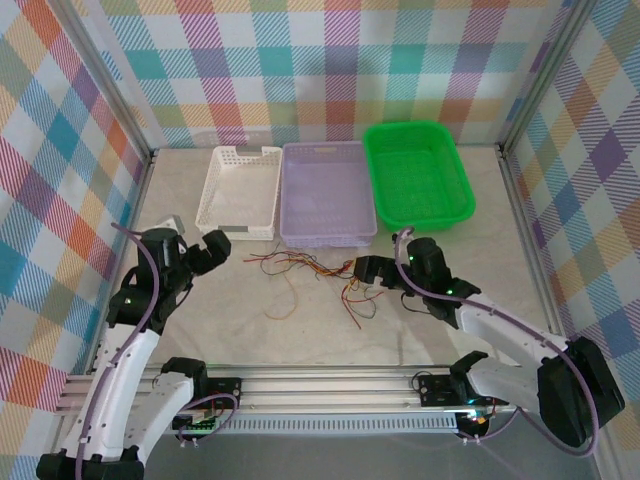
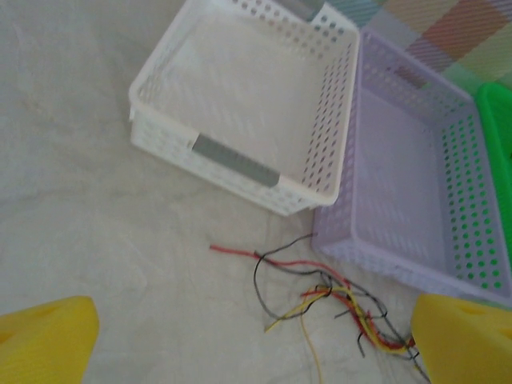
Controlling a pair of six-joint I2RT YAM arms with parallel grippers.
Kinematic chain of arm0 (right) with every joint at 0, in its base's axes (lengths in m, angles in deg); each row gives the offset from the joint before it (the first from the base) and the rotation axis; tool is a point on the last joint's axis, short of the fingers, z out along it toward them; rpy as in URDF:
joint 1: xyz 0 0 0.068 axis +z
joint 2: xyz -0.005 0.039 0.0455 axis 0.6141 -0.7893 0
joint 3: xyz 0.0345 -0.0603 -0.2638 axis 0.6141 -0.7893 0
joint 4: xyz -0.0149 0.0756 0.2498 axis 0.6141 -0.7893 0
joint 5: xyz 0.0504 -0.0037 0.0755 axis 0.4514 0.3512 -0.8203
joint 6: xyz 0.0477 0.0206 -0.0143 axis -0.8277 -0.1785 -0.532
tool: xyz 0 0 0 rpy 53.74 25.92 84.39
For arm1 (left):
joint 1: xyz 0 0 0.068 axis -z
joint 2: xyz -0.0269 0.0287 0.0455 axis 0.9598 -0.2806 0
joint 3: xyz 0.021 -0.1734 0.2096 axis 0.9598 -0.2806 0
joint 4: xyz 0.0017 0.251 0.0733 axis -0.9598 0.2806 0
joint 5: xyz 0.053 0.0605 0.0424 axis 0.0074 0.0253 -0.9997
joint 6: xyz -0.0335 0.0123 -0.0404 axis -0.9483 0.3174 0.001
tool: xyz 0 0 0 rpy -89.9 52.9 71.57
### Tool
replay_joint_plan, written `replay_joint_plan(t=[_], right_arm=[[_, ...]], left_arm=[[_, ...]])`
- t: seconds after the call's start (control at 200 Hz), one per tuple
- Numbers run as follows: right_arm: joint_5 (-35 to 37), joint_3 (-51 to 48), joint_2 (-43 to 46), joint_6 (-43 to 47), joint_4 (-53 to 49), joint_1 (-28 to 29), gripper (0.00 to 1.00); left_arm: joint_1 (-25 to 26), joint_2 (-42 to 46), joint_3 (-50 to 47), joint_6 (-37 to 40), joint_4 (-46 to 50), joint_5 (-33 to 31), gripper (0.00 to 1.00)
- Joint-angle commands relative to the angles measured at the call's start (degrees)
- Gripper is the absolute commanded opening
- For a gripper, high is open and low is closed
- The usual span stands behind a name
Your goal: Untangle the cables
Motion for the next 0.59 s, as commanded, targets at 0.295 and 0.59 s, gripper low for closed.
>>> replay_joint_plan(t=[0.295, 0.59], right_arm=[[6.9, 9.5, -9.9, -12.6, -11.4, 7.0, 0.93], [9.9, 9.8, -12.5, -19.3, -12.7, 8.1, 0.91]], left_arm=[[3.1, -1.0, 0.9, -0.5, 3.7, -0.7, 1.00], [3.7, -1.2, 1.1, -0.4, 4.2, -0.6, 0.99]])
